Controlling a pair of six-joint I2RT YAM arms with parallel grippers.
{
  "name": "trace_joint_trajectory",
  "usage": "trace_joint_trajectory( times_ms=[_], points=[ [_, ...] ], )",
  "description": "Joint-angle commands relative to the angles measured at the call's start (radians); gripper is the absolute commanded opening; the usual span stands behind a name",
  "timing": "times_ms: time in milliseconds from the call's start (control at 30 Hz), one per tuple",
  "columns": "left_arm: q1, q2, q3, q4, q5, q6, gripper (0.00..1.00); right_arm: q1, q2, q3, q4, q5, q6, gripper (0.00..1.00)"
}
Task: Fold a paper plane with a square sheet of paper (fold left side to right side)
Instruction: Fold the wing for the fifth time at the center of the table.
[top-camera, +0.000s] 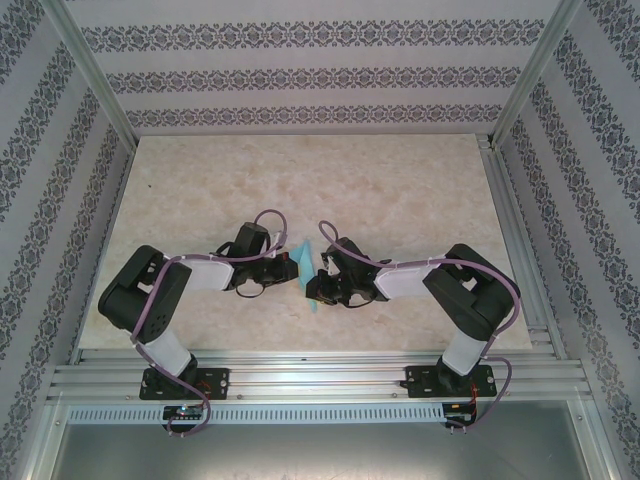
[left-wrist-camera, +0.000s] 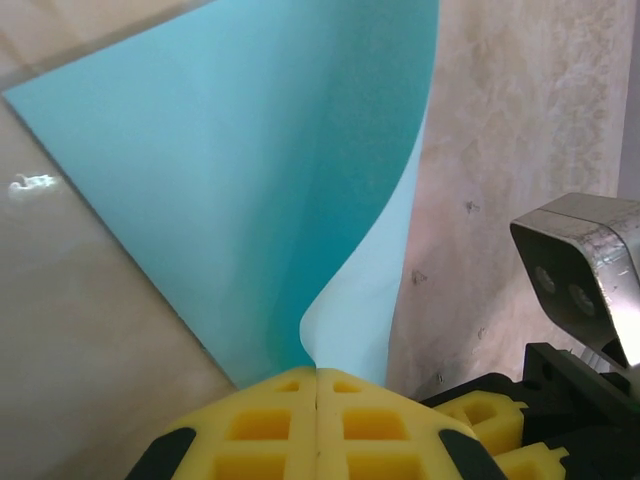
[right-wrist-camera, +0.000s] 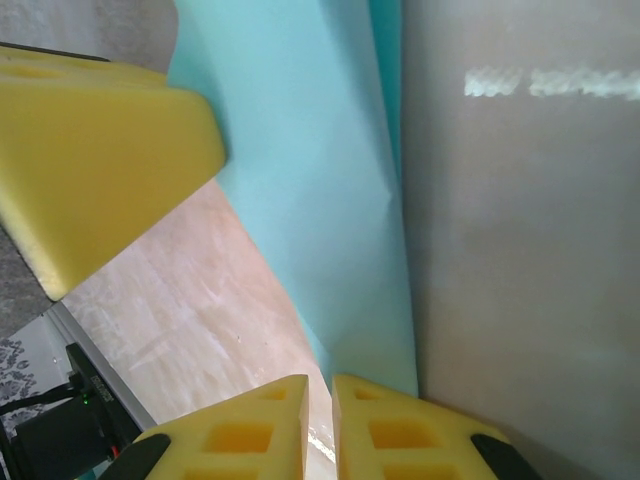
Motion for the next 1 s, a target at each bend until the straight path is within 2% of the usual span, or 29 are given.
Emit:
trace_joint_trajectory(
  times_ms=[0,300,567,767,967],
  points=[
    [0.031,-0.022,0.035,-0.01,-0.027,0.056,0.0,0.016,0.023,0.006,-0.075,0.001,-0.03,0.15],
    [0.038,0.034,-0.019,0.034,-0.059,0.072,0.0,0.011,-0.027,0.058,-0.076,-0.032,-0.059,0.19],
    [0.049,0.077,-0.064,0.076,-0.071,0.074,0.0,-0.024,-0.135,0.069,-0.184,-0.003,-0.111,0.2],
    [0.054,0.088,-0.075,0.09,-0.075,0.073,0.0,0.023,-0.069,0.091,-0.116,-0.02,-0.073,0.18],
    [0.068,0.09,-0.091,0.094,-0.077,0.073,0.0,0.029,-0.022,0.069,-0.036,-0.012,-0.027,0.16]
  ],
)
